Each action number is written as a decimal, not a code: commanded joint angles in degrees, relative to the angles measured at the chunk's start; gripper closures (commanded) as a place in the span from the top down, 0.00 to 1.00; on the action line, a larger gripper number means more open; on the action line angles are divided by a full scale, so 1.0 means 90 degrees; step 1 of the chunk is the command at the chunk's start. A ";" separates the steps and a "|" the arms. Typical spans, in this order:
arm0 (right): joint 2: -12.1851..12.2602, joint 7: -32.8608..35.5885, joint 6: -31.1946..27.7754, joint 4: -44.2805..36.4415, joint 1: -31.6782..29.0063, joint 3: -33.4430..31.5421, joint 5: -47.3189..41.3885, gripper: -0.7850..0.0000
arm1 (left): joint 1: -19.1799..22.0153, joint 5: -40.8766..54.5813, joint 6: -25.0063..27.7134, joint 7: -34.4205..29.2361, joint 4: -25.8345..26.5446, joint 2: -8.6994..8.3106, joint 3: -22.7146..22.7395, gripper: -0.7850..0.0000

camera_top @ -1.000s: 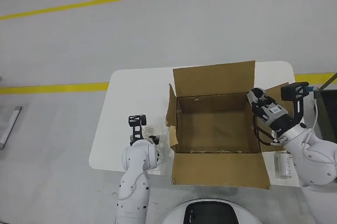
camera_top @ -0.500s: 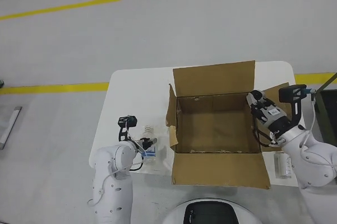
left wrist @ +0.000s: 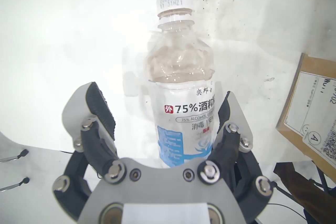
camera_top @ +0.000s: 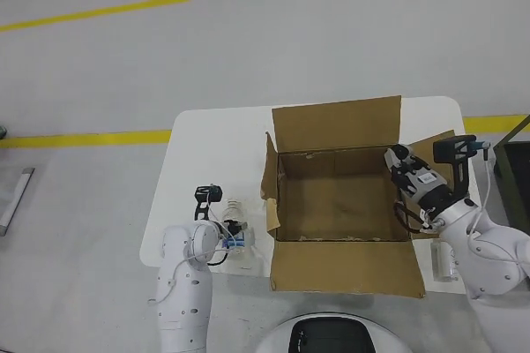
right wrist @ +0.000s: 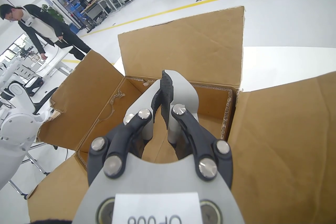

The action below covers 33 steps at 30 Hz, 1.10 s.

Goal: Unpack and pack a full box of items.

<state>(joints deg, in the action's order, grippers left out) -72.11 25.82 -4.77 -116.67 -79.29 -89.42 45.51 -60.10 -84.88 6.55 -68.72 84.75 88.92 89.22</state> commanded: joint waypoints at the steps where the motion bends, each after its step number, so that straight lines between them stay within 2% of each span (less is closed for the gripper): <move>1: 0.0003 -0.0017 0.0020 0.0004 0.0011 0.0014 -0.0011 0.00 | 0.0023 -0.0028 -0.0031 0.0033 -0.0091 -0.0019 -0.0001 1.00; 8: 0.0015 0.0051 0.0104 0.0059 0.0107 0.0106 0.0029 0.00 | 0.0031 0.0125 -0.0049 0.0018 -0.0186 -0.0067 -0.0045 1.00; 9: 0.0015 0.0036 0.0101 0.0055 0.0124 0.0125 0.0004 0.00 | 0.0026 0.0235 -0.0051 -0.0008 -0.0225 -0.0069 -0.0041 0.92; 10: 0.0014 -0.0002 0.0085 0.0059 0.0137 0.0138 -0.0040 0.00 | 0.0037 0.0324 -0.0068 -0.0039 -0.0256 -0.0075 -0.0023 0.80; 11: 0.0016 -0.0017 0.0066 0.0056 0.0145 0.0143 -0.0041 0.00 | 0.0045 0.0324 -0.0101 -0.0052 -0.0295 -0.0084 -0.0014 0.60; 12: 0.0018 -0.0029 0.0052 0.0056 0.0148 0.0145 -0.0041 0.00 | 0.0053 0.0314 -0.0109 -0.0039 -0.0319 -0.0092 -0.0024 0.50; 15: 0.0025 -0.0045 0.0033 0.0059 0.0146 0.0146 -0.0060 0.00 | 0.0046 0.0375 -0.0155 -0.0016 -0.0347 -0.0113 -0.0034 0.38; 19: 0.0035 -0.0031 0.0039 0.0058 0.0137 0.0150 -0.0056 0.00 | 0.0012 0.0384 -0.0185 0.0017 -0.0334 -0.0147 -0.0044 0.00; 23: 0.0044 -0.0037 0.0042 0.0036 0.0120 0.0166 -0.0064 0.00 | -0.0023 0.0341 -0.0265 0.0083 -0.0277 -0.0177 -0.0071 0.00; 27: 0.0052 -0.0043 0.0045 0.0001 0.0105 0.0173 -0.0066 0.00 | -0.0029 0.0495 -0.0391 0.0092 0.0135 -0.0215 0.0064 0.00; 33: 0.0065 -0.0051 0.0049 -0.0029 0.0078 0.0196 -0.0033 0.00 | 0.0024 0.1010 -0.0482 -0.0047 0.1553 -0.0298 0.0541 0.00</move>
<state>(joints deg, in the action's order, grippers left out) -71.55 25.39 -4.33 -116.91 -78.56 -87.68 45.11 -59.93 -77.03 2.27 -68.79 95.54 86.39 93.11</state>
